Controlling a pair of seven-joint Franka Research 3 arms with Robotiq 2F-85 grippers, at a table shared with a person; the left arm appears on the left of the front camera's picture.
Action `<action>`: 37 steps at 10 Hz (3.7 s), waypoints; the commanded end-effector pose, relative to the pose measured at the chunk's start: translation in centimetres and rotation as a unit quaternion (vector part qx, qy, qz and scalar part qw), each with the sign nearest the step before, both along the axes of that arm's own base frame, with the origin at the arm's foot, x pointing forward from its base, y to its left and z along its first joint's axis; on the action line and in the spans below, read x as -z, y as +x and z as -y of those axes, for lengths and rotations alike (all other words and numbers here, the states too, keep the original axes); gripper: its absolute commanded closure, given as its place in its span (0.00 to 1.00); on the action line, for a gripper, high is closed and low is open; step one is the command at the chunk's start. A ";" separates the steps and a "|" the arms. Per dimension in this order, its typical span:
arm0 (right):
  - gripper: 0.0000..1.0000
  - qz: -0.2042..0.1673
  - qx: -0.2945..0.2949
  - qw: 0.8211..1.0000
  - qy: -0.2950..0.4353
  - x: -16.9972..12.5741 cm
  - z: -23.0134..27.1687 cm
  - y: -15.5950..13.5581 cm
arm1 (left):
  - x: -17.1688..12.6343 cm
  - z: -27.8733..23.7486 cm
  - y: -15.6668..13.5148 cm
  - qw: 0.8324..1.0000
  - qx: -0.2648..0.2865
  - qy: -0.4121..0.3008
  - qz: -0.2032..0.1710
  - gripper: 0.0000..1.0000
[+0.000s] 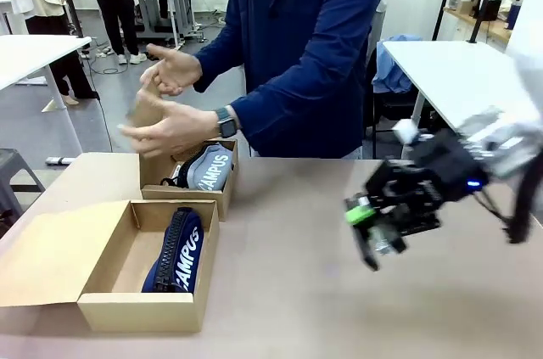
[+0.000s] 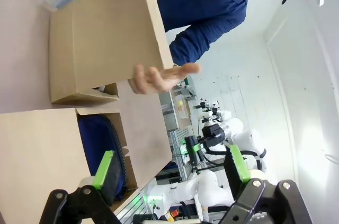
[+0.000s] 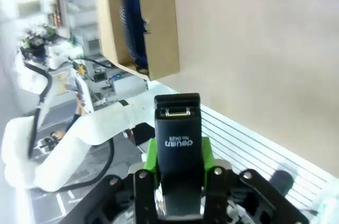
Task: Place items inside the box.
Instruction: Pick up a Pencil pouch or Stapler and place it inside the Mailer Box closest to the robot.
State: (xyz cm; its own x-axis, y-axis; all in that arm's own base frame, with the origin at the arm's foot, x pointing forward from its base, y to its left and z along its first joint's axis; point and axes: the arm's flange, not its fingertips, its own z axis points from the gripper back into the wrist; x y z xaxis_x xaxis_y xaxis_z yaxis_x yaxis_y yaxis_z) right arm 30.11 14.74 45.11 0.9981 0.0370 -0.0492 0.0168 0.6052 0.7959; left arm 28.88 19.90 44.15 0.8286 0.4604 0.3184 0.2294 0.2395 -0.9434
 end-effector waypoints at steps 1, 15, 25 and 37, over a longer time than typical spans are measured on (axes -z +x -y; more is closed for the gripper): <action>0.63 0.027 0.007 0.999 0.046 2.2 4.0 -2.0 | -0.1 0.1 -0.1 1.000 -0.001 -0.004 0.014 0.00; 0.63 0.018 0.024 0.999 0.032 -0.6 4.2 1.2 | -0.1 0.1 -0.1 1.000 -0.001 -0.004 0.014 0.00; 0.63 0.019 -0.014 1.000 0.001 -0.7 -14.4 4.1 | -0.1 0.1 -0.1 1.000 -0.001 -0.004 0.014 0.00; 0.63 0.022 -0.091 0.994 -0.055 4.3 -37.2 3.8 | -0.1 0.1 -0.1 1.000 -0.001 -0.004 0.014 0.00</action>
State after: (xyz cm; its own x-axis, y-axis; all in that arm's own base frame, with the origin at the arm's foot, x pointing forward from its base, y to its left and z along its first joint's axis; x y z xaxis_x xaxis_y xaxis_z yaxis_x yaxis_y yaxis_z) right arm 32.95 48.40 39.84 0.9733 0.2291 -0.0128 -0.1415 0.6429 0.7528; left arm 28.90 19.90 44.15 0.8289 0.4597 0.3187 0.2295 0.2400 -0.9433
